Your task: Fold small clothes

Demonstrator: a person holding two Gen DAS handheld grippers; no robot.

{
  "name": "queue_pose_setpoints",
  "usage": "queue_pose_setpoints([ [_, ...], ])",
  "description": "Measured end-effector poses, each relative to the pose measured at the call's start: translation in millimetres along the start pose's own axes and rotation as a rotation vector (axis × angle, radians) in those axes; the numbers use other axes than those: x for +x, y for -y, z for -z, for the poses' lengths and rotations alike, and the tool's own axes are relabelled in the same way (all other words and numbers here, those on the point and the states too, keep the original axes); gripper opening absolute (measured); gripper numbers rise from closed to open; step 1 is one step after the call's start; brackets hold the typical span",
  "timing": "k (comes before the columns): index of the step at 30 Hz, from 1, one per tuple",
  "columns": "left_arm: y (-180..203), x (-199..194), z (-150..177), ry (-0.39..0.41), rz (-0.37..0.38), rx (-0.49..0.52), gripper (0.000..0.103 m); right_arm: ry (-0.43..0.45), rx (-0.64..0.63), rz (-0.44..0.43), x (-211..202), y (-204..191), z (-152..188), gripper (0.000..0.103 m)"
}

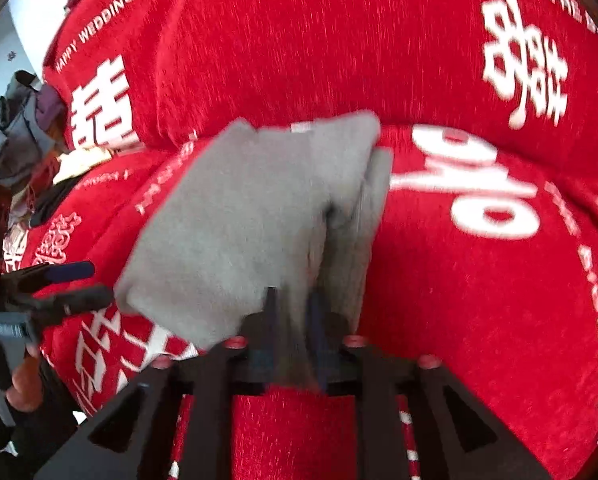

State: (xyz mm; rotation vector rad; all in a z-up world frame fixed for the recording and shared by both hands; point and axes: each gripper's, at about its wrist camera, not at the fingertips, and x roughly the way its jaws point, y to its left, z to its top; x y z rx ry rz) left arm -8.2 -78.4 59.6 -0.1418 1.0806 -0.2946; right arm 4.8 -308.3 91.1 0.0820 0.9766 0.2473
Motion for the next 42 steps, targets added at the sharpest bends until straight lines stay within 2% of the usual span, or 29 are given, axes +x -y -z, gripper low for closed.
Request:
queue_pose_setpoints([
  [1, -5.2, -1.5, -9.3, 0.012, 0.005, -0.033, 0.097, 0.022, 0.004, 0.006, -3.5, 0.4, -5.5, 0.064],
  [2, -9.8, -0.1, -15.8, 0.016, 0.006, -0.058, 0.097, 0.044, 0.011, 0.012, -5.4, 0.7, -12.2, 0.075],
  [4, -14.1, 9.0, -29.6, 0.015, -0.013, -0.103, 0.097, 0.062, 0.023, 0.013, -1.1, -1.2, -27.0, 0.075],
  [5, -15.0, 19.7, -36.4, 0.000, -0.045, -0.129, 0.097, 0.044, 0.028, 0.015, 6.9, -2.6, -33.7, 0.073],
  [6, -14.5, 28.2, -40.4, -0.015, -0.064, -0.142, 0.097, 0.007, 0.035, 0.023, 19.8, -3.7, -39.8, 0.070],
  [7, -13.5, 38.4, -42.3, -0.038, -0.076, -0.152, 0.097, -0.022, 0.038, 0.025, 29.8, -3.4, -42.0, 0.049],
  [8, -9.7, 51.6, -41.9, -0.070, -0.085, -0.157, 0.097, -0.059, 0.037, 0.027, 42.3, -3.7, -42.3, 0.020],
  [9, -7.0, 58.3, -39.8, -0.087, -0.089, -0.154, 0.097, -0.099, 0.038, 0.049, 54.5, -0.7, -40.5, 0.014],
  [11, 2.4, 69.3, -32.8, -0.109, -0.082, -0.137, 0.097, -0.095, 0.065, 0.051, 59.9, 11.2, -36.3, 0.010],
  [13, 16.7, 71.7, -26.0, -0.115, -0.108, -0.075, 0.097, -0.096, 0.121, 0.018, 56.2, 25.3, -32.6, 0.010],
  [15, 30.3, 60.8, -24.9, -0.077, -0.134, 0.003, 0.097, -0.086, 0.141, -0.007, 45.1, 31.3, -31.3, 0.016],
  [16, 34.0, 54.1, -27.0, -0.050, -0.133, 0.022, 0.097, -0.073, 0.132, -0.008, 38.5, 30.8, -32.6, 0.024],
  [17, 37.7, 45.3, -32.5, -0.013, -0.127, 0.029, 0.097, -0.051, 0.112, 0.002, 30.8, 29.2, -35.3, 0.037],
  [18, 38.9, 40.1, -38.2, 0.010, -0.122, 0.024, 0.097, -0.020, 0.082, 0.014, 22.8, 25.4, -40.4, 0.046],
  [19, 37.6, 35.7, -45.2, 0.031, -0.117, 0.012, 0.097, 0.004, 0.057, 0.017, 18.3, 21.2, -45.6, 0.063],
  [20, 35.3, 34.1, -51.9, 0.046, -0.106, -0.013, 0.097, 0.030, 0.033, 0.005, 14.9, 16.5, -51.7, 0.070],
  [23, 34.3, 48.9, -62.5, 0.001, -0.035, -0.075, 0.097, 0.036, -0.026, -0.127, 24.5, 4.3, -73.8, 0.070],
  [25, 40.1, 59.5, -60.7, -0.019, -0.045, -0.059, 0.097, -0.015, -0.033, -0.240, 50.7, 6.1, -88.6, 0.069],
  [26, 47.8, 64.1, -55.9, -0.015, -0.088, -0.027, 0.097, -0.052, -0.023, -0.267, 64.3, 10.2, -91.8, 0.069],
  [27, 51.4, 69.0, -52.2, -0.009, -0.122, 0.004, 0.098, -0.102, -0.003, -0.275, 83.1, 19.4, -95.0, 0.069],
  [28, 53.8, 71.6, -49.3, -0.006, -0.140, 0.030, 0.102, -0.140, 0.024, -0.257, 100.2, 32.3, -96.8, 0.069],
  [29, 53.9, 74.2, -46.5, -0.009, -0.141, 0.050, 0.102, -0.149, 0.051, -0.267, 109.7, 44.9, -97.7, 0.065],
  [31, 52.2, 73.8, -43.8, -0.023, -0.140, 0.065, 0.102, -0.113, 0.111, -0.305, 110.4, 66.7, -103.7, 0.063],
  [33, 46.6, 65.0, -50.1, -0.008, -0.121, 0.045, 0.102, -0.064, 0.132, -0.195, 100.9, 77.8, -113.2, 0.065],
  [34, 41.4, 58.9, -57.3, 0.024, -0.123, 0.024, 0.102, -0.032, 0.130, -0.184, 95.6, 80.1, -116.1, 0.066],
  [36, 31.6, 59.3, -74.4, 0.044, -0.133, -0.015, 0.102, 0.003, 0.146, -0.259, 90.1, 81.5, -120.5, 0.068],
  [39, 19.3, 78.0, -88.7, -0.025, -0.112, -0.063, 0.102, -0.036, 0.135, -0.390, 104.8, 67.3, -128.9, 0.071],
  [41, 18.7, 90.4, -89.7, -0.048, -0.141, -0.055, 0.102, -0.080, 0.113, -0.406, 123.4, 57.5, -132.4, 0.074],
  [42, 18.1, 93.9, -88.9, -0.054, -0.144, -0.051, 0.102, -0.107, 0.103, -0.378, 135.0, 57.5, -132.9, 0.074],
])
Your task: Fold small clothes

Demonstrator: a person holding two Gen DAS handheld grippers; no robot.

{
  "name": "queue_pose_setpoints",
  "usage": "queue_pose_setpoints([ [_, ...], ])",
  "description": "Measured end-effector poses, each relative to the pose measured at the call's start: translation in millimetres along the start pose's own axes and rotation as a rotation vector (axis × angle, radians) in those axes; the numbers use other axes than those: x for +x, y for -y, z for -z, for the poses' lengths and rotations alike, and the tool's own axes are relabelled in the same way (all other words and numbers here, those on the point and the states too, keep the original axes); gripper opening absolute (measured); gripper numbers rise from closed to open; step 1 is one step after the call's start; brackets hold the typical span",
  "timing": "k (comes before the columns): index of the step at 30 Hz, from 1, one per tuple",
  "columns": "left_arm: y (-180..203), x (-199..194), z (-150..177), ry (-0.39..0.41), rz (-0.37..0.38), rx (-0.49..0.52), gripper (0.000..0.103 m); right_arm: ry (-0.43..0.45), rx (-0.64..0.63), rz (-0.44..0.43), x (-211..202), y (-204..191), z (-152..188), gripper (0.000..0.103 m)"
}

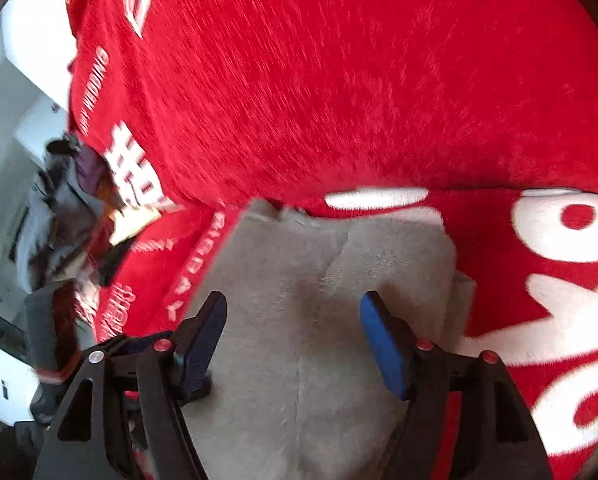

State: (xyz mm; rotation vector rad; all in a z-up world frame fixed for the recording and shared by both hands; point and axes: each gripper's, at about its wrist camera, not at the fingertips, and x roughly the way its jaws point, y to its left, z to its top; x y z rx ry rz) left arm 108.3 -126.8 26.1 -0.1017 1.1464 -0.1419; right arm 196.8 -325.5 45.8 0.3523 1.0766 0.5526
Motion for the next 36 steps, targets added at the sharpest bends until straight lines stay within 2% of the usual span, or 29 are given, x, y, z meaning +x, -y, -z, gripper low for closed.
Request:
queue_pose_setpoints([
  [2, -2.8, 3.4, 1.5, -0.006, 0.019, -0.018, 0.102, -0.024, 0.008, 0.085, 15.8, 10.7, -6.0, 0.073],
  [4, -5.7, 5.6, 1.0, -0.015, 0.034, -0.027, 0.102, -0.006, 0.031, 0.192, 14.9, 25.3, -11.8, 0.073],
  [5, -5.7, 5.3, 1.0, -0.016, 0.036, -0.017, 0.102, 0.004, 0.046, 0.210, 10.8, 32.3, -13.7, 0.074],
  [7, -5.0, 3.1, -1.1, -0.011, 0.018, -0.003, 0.102, 0.024, 0.044, 0.421, -0.8, 32.9, -13.3, 0.076],
  [9, -5.1, -2.6, -3.8, 0.003, 0.001, -0.006, 0.102, 0.032, -0.005, 0.494, -11.0, 23.0, -8.4, 0.076],
  [15, -7.2, -22.7, -12.0, 0.090, -0.019, -0.023, 0.102, 0.033, -0.189, 0.484, -24.7, -51.5, 16.2, 0.080],
  [17, -3.4, -20.9, -12.0, 0.114, -0.082, 0.014, 0.102, 0.004, -0.231, 0.497, -15.5, -68.4, 21.8, 0.080],
  [19, -0.8, -10.9, -7.0, 0.081, -0.147, 0.065, 0.102, -0.060, -0.277, 0.522, 3.9, -81.4, 30.6, 0.080],
  [21, -7.1, -9.7, 1.9, 0.073, -0.116, 0.065, 0.102, -0.117, -0.331, 0.578, 21.5, -85.9, 48.0, 0.080],
  [22, -11.3, -13.0, 5.8, 0.074, -0.101, 0.056, 0.102, -0.092, -0.347, 0.588, 20.0, -87.2, 55.7, 0.080],
  [23, -15.1, -16.0, 9.9, 0.069, -0.086, 0.049, 0.102, -0.057, -0.348, 0.586, 12.0, -88.6, 63.4, 0.081],
  [28, -19.2, -32.6, 27.6, 0.089, -0.077, 0.069, 0.102, -0.037, -0.186, 0.517, -31.6, -69.8, 89.0, 0.083],
  [33, -22.2, -45.2, 50.0, 0.076, -0.071, 0.103, 0.102, -0.077, -0.091, 0.538, -66.0, -55.5, 123.7, 0.083],
  [36, -29.4, -60.8, 66.3, 0.081, -0.052, 0.098, 0.102, -0.010, -0.067, 0.558, -92.3, -70.3, 138.4, 0.083],
])
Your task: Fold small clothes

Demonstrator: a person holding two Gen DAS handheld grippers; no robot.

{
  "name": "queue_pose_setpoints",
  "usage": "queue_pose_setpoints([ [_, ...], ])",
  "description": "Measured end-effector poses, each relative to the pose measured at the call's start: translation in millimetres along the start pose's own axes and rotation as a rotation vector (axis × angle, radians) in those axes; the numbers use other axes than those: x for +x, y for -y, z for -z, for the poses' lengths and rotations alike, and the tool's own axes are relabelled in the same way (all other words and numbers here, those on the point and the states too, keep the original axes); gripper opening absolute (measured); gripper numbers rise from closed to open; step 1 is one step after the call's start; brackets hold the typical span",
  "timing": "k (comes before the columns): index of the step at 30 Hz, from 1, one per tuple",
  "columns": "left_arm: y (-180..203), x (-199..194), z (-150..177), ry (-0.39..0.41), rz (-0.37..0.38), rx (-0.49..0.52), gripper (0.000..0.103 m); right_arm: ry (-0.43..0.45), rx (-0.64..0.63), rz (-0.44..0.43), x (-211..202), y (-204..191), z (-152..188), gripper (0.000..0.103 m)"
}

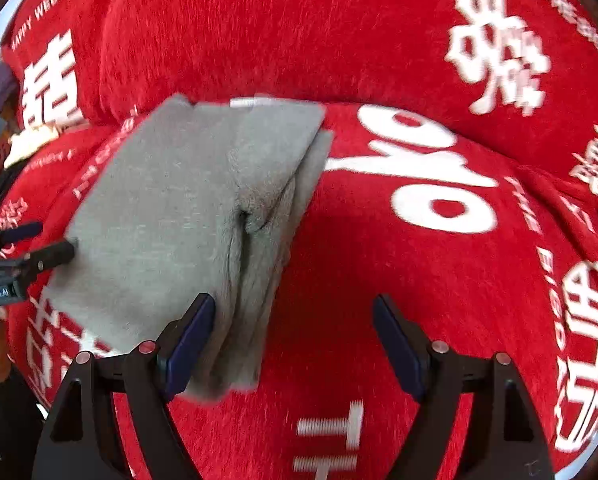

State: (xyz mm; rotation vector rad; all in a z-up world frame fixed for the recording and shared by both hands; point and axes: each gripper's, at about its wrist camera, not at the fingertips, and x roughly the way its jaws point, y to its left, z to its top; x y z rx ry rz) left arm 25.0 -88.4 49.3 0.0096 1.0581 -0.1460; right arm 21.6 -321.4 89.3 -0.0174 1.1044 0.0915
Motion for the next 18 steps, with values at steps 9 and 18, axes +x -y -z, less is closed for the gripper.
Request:
queue_pose_setpoints([
  [9, -3.3, 15.0, 29.5, -0.065, 0.001, 0.023, 0.102, -0.009, -0.182, 0.060, 20.2, -61.8, 17.9, 0.083],
  [18, -62.0, -13.5, 45.9, -0.048, -0.029, 0.033, 0.102, -0.044, -0.009, 0.102, -12.6, 35.1, 64.5, 0.085],
])
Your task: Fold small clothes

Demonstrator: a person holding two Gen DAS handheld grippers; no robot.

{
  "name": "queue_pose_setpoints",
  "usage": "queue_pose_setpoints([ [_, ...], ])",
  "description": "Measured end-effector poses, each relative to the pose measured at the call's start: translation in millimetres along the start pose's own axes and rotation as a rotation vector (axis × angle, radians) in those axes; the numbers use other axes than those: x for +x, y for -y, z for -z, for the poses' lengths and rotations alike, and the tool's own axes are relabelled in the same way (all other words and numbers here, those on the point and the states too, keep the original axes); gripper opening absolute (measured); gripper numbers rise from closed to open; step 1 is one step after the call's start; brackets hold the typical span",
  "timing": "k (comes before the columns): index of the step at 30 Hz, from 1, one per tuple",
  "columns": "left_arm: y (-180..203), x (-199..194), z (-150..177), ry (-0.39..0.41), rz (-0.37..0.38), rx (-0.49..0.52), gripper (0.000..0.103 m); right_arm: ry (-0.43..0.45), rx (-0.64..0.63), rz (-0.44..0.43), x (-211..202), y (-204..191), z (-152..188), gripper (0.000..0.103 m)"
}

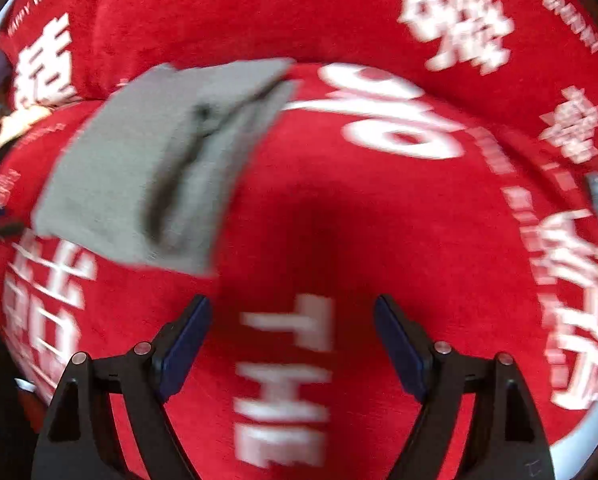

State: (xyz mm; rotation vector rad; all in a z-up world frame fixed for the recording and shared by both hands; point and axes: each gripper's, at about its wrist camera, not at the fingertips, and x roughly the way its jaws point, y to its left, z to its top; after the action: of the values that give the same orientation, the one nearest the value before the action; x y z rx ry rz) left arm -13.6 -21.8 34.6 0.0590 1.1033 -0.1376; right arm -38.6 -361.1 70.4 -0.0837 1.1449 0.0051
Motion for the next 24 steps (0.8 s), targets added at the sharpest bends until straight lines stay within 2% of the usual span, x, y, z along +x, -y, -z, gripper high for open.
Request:
queue_pose_setpoints([
  [1, -14.9, -2.1, -4.4, -0.001, -0.001, -0.032, 0.102, 0.017, 0.020, 0.003, -7.0, 12.9, 0.9, 0.085],
  [4, -48.4, 0.9, -21.8, -0.016, 0.026, -0.169, 0.102, 0.055, 0.203, -0.065, -19.5, 58.1, -7.6, 0.087],
  [5, -56.0, 4.6, -30.4, -0.029, 0.070, -0.233, 0.102, 0.070, 0.284, -0.115, -19.1, 71.4, -13.6, 0.089],
  [7, -54.4, 10.8, -47.4, -0.039, 0.147, -0.285, 0.102, 0.069, 0.417, -0.239, -10.6, 83.5, -27.2, 0.096],
  [8, -46.3, 15.1, -55.7, -0.047, 0.173, -0.284, 0.102, 0.052, 0.463, -0.311, -2.6, 85.9, -33.5, 0.100],
  [10, -24.0, 24.6, -69.6, -0.068, 0.207, -0.255, 0.102, 0.006, 0.538, -0.491, 23.8, 83.6, -50.9, 0.102],
  [12, 7.1, 37.5, -85.0, -0.100, 0.248, -0.198, 0.102, -0.041, 0.546, -0.537, 45.9, 74.6, -67.3, 0.102],
  [16, 55.8, 61.0, -107.4, -0.152, 0.279, -0.124, 0.102, -0.104, 0.516, -0.620, 77.9, 53.8, -101.2, 0.102],
  [22, 68.0, 98.5, -128.4, -0.217, 0.319, -0.148, 0.102, -0.156, 0.457, -0.686, 113.2, 26.2, -130.3, 0.102],
  [24, 68.0, 105.9, -135.6, -0.204, 0.326, -0.165, 0.102, -0.112, 0.410, -0.702, 119.9, 17.2, -136.4, 0.103],
])
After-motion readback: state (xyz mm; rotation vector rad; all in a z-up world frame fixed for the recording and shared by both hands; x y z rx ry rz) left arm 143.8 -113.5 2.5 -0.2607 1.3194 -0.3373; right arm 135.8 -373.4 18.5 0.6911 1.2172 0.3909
